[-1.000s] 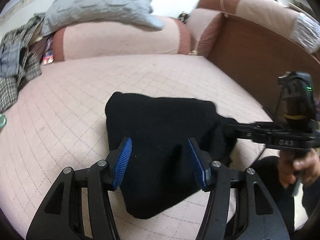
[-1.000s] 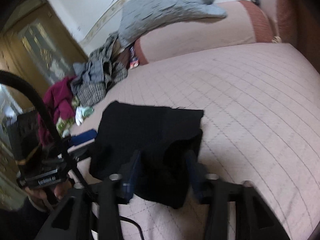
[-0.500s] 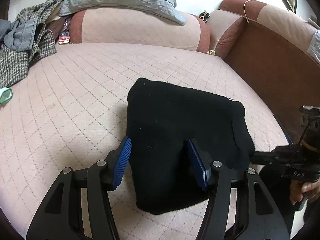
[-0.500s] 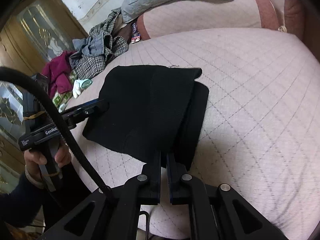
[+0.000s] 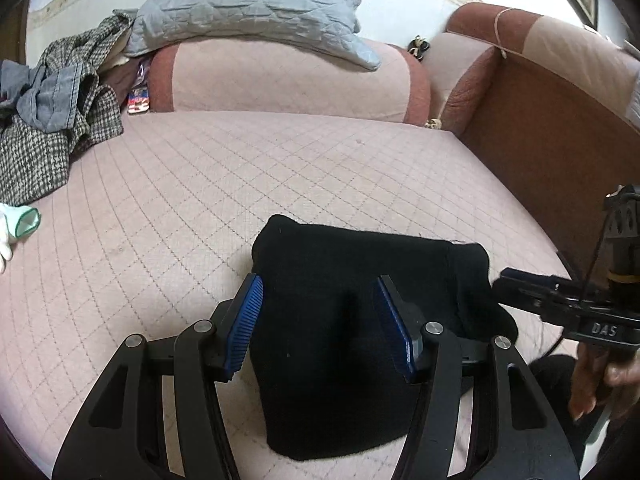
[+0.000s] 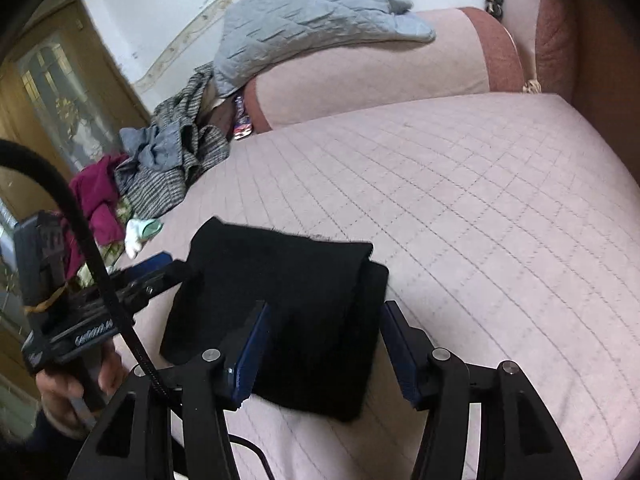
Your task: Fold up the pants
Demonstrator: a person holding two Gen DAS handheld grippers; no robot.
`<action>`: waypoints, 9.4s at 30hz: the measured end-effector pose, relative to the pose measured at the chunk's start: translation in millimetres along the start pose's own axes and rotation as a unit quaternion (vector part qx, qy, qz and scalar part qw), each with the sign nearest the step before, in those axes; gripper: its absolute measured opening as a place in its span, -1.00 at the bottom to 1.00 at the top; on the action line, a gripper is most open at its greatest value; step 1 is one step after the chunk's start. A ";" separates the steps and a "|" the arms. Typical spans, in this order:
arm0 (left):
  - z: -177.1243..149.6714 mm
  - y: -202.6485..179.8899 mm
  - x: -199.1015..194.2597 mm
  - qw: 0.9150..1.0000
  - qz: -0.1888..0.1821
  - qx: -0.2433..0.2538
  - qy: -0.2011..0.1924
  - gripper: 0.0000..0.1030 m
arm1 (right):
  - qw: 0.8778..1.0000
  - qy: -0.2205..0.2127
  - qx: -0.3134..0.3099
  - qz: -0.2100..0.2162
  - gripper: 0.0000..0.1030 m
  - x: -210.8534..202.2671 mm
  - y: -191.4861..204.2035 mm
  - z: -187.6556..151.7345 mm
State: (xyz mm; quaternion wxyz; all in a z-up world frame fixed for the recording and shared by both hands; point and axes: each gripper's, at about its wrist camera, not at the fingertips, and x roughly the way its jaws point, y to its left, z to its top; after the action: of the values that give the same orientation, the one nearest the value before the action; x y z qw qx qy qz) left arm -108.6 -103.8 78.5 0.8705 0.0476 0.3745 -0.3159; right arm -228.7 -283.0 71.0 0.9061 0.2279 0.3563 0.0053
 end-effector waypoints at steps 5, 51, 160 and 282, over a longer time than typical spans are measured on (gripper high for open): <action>3.2 -1.6 11.8 1.000 0.011 0.001 0.005 0.12 | 0.999 0.006 0.031 0.025 -0.65 20.8 -10.2 9.3; -44.5 -42.4 5.9 0.999 -0.021 -0.004 0.036 0.21 | 0.996 0.059 -0.059 0.019 -0.84 1.9 15.2 -32.0; -6.3 45.5 14.8 0.992 -0.080 -0.095 0.017 0.10 | 0.992 0.004 0.063 0.110 -0.37 26.5 -7.4 11.4; -3.9 41.0 -66.6 0.991 0.119 -0.055 -0.039 0.19 | 0.993 -0.036 -0.114 -0.002 -0.14 9.6 119.2 22.8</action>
State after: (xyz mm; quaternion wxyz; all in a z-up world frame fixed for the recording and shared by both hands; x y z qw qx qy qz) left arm -121.7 -35.7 114.7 0.9172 0.0311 0.3484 -0.1907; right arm -188.5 -183.9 129.1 0.9385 0.1226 0.3206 0.0361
